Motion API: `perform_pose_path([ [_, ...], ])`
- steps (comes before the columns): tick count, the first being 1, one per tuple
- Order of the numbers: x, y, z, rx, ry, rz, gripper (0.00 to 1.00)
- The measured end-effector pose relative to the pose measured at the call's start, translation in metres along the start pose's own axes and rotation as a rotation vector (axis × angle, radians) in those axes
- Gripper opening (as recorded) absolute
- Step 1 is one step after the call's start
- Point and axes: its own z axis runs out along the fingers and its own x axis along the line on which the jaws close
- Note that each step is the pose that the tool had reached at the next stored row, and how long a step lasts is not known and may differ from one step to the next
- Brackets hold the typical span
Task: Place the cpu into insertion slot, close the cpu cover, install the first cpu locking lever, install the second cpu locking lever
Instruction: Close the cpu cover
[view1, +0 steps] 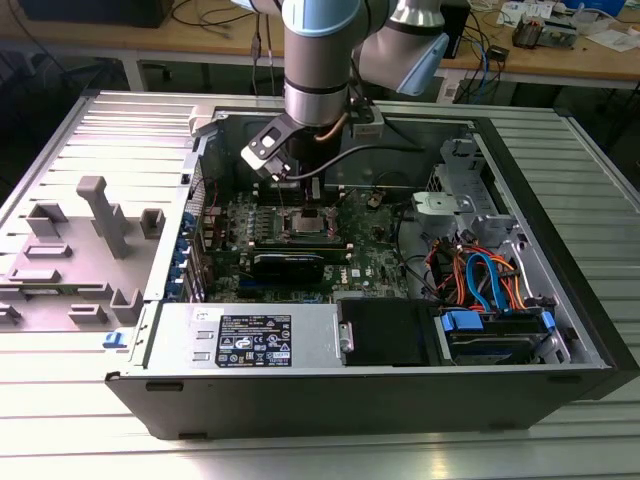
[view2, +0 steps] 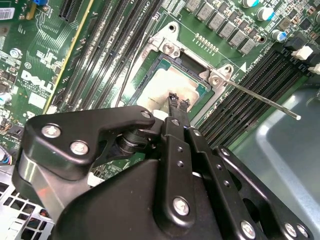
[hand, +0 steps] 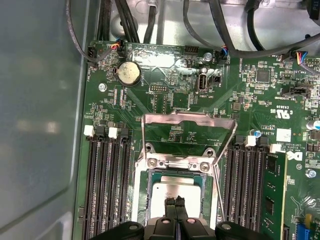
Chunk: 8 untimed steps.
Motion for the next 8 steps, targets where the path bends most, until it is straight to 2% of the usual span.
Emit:
perform_pose_path([
  [8,0.0,0.0001,-0.0042,-0.0001,0.0001,0.0,0.11],
])
